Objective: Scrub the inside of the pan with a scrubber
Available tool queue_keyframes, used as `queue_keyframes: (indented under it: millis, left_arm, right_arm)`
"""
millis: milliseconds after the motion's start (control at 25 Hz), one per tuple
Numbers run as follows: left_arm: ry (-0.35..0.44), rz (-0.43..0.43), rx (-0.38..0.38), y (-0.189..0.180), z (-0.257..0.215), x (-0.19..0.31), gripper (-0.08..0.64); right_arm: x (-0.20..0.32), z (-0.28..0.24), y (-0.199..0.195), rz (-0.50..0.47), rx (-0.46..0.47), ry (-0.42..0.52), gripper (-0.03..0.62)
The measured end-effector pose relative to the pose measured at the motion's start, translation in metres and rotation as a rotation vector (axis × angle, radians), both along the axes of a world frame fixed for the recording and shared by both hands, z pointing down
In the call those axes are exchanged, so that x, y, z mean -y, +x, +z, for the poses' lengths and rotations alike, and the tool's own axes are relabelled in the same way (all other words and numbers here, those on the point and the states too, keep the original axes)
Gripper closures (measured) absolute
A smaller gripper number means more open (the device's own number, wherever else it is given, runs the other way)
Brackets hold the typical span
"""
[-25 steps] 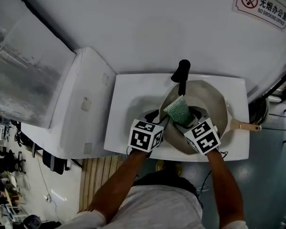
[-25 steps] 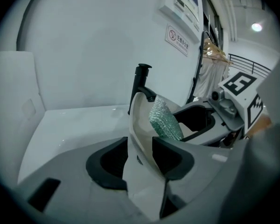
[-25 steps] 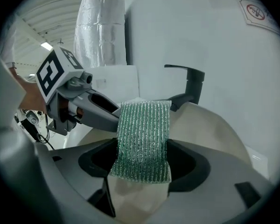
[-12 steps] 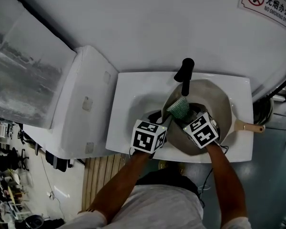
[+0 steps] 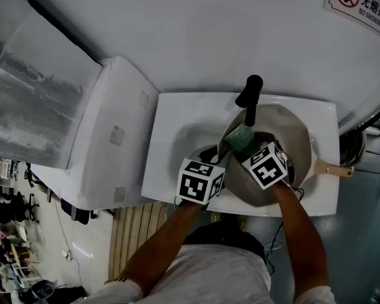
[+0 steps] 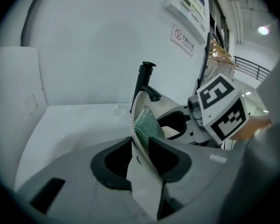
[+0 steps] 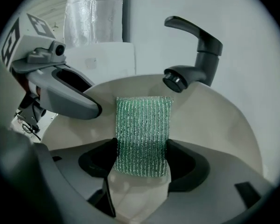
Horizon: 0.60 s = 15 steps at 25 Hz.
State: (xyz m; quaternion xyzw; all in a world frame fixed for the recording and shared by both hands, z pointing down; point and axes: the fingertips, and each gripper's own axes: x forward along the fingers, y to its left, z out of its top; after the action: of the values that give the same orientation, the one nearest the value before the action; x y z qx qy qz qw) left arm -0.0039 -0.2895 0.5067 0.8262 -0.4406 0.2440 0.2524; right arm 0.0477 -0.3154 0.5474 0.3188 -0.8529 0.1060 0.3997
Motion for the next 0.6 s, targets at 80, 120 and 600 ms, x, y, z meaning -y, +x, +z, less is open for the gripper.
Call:
queue_keyframes:
  millis: [80,120,600]
  left_arm:
    - [-0.001,-0.003,-0.001,-0.001,0.000,0.000,0.439]
    - [-0.001,-0.003,-0.002,-0.001,0.000,0.000,0.439]
    - [-0.002,-0.010,-0.023,-0.001,0.000,0.001,0.439]
  right_arm:
    - [0.006,0.002,0.012,0.040,-0.028,-0.009,0.255]
    - [0.009,0.003,0.020,0.063,-0.043,-0.014,0.255]
    - [0.005,-0.006,0.080,0.183,-0.151,-0.050,0.255]
